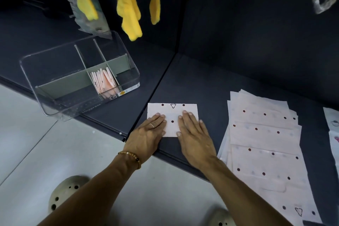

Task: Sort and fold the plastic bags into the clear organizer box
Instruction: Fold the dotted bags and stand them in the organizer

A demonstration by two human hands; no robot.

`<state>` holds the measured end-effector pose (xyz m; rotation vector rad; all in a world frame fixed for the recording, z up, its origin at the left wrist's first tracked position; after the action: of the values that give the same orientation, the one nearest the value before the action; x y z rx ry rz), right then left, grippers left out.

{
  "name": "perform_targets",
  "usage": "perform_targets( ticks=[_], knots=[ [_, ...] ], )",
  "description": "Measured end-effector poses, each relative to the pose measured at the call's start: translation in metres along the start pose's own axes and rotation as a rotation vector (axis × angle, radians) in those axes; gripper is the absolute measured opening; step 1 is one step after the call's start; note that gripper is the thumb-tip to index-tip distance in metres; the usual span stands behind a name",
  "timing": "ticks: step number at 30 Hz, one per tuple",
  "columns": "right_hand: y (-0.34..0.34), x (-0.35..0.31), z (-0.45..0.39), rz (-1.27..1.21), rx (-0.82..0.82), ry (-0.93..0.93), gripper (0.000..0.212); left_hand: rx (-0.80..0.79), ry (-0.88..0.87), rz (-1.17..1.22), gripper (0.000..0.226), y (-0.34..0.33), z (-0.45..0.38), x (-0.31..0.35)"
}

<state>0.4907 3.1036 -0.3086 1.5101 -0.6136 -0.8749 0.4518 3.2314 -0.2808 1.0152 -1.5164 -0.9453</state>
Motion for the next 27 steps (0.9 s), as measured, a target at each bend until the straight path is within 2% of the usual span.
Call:
perform_targets(
  ticks=[4, 8, 12, 14, 21, 24, 27],
  knots=[
    [0.008, 0.040, 0.008, 0.062, -0.057, -0.049, 0.052, -0.028, 0.044, 0.067, 0.045, -0.007, 0.000, -0.010],
    [0.034, 0.050, 0.010, 0.108, 0.034, -0.087, 0.046, -0.054, 0.099, 0.088, 0.045, -0.009, 0.000, -0.011],
    [0.044, 0.015, 0.013, 0.038, 0.160, 0.144, 0.029, -0.086, 0.128, 0.089, 0.046, -0.010, -0.001, -0.014],
    [0.039, 0.005, 0.010, 0.039, 0.131, 0.193, 0.023, -0.101, 0.119, 0.087, 0.046, -0.010, -0.002, -0.013],
    [0.045, 0.009, -0.006, -0.039, 0.134, 0.153, 0.024, -0.092, 0.075, 0.057, 0.053, -0.007, 0.000, -0.010],
    [0.042, 0.013, -0.008, -0.083, 0.062, 0.129, 0.038, -0.067, 0.061, 0.020, 0.044, -0.005, -0.002, -0.008],
    [0.042, 0.019, -0.012, -0.147, 0.047, 0.096, 0.025, -0.085, 0.082, 0.065, 0.042, -0.002, -0.004, -0.010]
  ],
)
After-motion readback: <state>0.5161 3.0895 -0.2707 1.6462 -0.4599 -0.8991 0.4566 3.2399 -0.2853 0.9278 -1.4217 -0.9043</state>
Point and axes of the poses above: each hand's wrist, its own z-axis away from the middle knuckle, its own y-axis out of the back of the hand, x = y × z, the point moved 8 cm from there along -z, towards the middle knuckle, and after that the axes turned 5 degrees about x, right-handed, at the moved point
